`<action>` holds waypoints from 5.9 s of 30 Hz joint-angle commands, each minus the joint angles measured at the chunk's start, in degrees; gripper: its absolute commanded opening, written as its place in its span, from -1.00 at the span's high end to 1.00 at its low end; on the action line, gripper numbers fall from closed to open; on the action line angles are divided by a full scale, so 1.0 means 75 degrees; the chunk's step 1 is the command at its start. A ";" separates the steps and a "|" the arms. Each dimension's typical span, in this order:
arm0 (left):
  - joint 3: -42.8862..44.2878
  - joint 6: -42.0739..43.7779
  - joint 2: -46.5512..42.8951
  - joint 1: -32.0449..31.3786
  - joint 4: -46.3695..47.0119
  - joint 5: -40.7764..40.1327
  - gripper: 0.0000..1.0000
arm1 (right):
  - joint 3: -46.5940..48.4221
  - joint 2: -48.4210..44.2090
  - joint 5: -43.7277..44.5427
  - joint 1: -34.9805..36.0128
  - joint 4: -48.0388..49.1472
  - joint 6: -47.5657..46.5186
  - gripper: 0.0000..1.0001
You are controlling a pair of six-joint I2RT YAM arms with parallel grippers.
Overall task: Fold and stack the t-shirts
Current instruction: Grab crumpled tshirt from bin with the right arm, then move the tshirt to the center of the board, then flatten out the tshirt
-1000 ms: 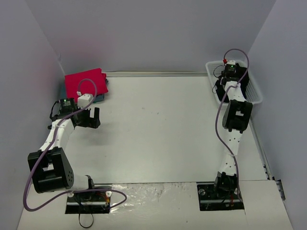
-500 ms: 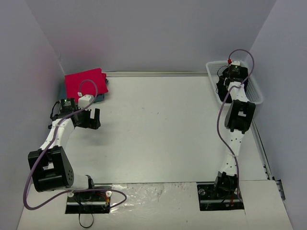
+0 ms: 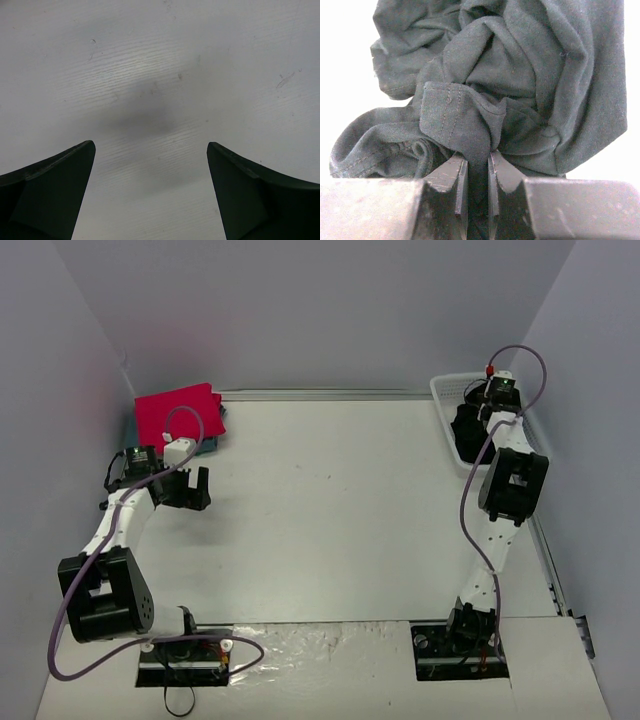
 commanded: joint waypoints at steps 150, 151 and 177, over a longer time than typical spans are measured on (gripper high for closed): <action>0.0544 0.0316 -0.0081 0.0273 -0.0490 0.1316 -0.89 | -0.5225 -0.3724 -0.4287 0.6976 -0.5158 -0.3591 0.19; 0.0555 0.0316 -0.0046 0.0261 -0.0490 0.1304 -0.89 | -0.5213 -0.3701 -0.4275 0.6975 -0.5158 -0.3614 0.33; 0.4001 0.1170 0.3986 -0.2550 -0.2552 0.2489 -0.21 | -0.4873 -0.3326 -0.3689 0.5581 -0.5169 -0.3649 1.00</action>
